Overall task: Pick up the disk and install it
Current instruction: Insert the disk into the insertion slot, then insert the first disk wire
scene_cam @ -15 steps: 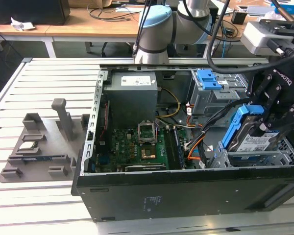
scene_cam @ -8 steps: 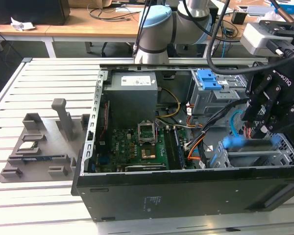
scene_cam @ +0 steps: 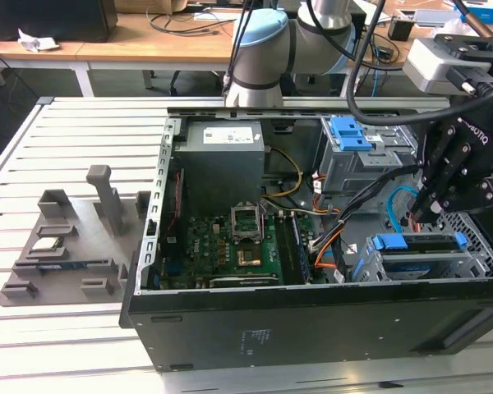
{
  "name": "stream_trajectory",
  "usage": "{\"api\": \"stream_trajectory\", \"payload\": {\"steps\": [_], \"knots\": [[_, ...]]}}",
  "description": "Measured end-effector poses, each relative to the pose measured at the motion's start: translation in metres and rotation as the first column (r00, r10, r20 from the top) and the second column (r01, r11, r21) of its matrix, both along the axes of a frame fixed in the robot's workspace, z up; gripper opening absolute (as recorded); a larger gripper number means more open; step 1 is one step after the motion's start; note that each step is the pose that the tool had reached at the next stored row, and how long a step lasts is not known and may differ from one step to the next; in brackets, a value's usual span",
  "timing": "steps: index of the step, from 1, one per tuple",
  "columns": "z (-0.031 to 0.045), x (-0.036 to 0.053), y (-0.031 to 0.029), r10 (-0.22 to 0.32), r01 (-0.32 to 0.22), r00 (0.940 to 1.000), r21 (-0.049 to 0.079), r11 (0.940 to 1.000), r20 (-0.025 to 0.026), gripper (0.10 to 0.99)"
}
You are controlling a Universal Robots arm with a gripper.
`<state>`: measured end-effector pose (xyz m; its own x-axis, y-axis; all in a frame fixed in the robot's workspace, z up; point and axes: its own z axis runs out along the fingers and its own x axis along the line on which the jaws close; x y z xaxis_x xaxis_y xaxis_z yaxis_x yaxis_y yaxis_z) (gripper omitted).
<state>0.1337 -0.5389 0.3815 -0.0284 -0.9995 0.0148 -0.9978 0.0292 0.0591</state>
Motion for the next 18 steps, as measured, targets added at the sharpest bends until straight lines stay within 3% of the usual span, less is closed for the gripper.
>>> {"api": "stream_trajectory", "payload": {"steps": [2,8,14,18], "knots": [[-0.0001,0.0,0.0,0.0,0.0,1.0,0.0,1.0,0.0,0.118],[-0.0004,0.0007,0.0,0.0,0.0,1.0,0.0,1.0,0.0,0.106],[-0.0003,0.0252,0.0021,0.0,0.0,1.0,-0.002,1.0,-0.0001,0.106],[-0.0006,0.0341,0.0105,0.0,0.0,1.0,-0.006,1.0,-0.0003,0.106]]}}
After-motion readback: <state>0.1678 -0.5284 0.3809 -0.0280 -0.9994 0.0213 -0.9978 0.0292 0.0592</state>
